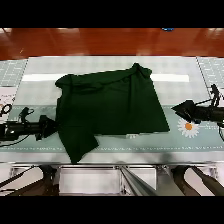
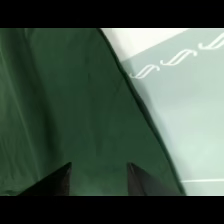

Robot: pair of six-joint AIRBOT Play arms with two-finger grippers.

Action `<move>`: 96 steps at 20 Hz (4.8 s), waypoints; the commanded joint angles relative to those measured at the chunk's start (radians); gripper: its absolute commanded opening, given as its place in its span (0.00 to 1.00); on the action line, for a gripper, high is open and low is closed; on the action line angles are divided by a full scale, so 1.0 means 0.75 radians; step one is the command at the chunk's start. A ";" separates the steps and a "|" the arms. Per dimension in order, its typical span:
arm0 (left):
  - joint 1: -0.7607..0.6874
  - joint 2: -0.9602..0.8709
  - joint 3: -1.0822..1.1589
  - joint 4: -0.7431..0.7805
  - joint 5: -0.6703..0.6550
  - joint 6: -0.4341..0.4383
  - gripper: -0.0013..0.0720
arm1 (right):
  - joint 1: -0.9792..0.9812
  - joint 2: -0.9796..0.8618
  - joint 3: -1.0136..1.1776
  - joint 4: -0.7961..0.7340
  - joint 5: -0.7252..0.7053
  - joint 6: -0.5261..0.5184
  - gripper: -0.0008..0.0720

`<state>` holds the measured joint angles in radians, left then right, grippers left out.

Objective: Fold the shirts.

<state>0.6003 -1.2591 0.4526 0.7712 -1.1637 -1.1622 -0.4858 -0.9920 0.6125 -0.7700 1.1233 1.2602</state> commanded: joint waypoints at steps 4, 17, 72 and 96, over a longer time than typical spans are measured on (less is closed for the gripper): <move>-0.177 -0.040 0.085 -0.001 0.027 0.037 0.04 | -0.147 0.003 -0.017 -0.342 0.064 0.170 0.57; -0.178 -0.040 0.108 -0.003 0.016 0.037 0.04 | 0.009 -0.372 -0.085 -0.150 0.071 0.056 0.57; -0.596 -0.350 1.271 0.247 0.431 -0.291 0.04 | 0.396 -0.896 1.256 0.051 -0.217 -0.010 0.04; -0.524 -0.431 1.020 0.440 -0.174 -0.141 0.04 | 0.345 -1.065 1.207 -0.384 0.401 0.120 0.04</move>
<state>0.2070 -1.5818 1.2251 1.0557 -1.2884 -1.2636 -0.2264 -1.7897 1.5257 -1.0267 1.4216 1.3304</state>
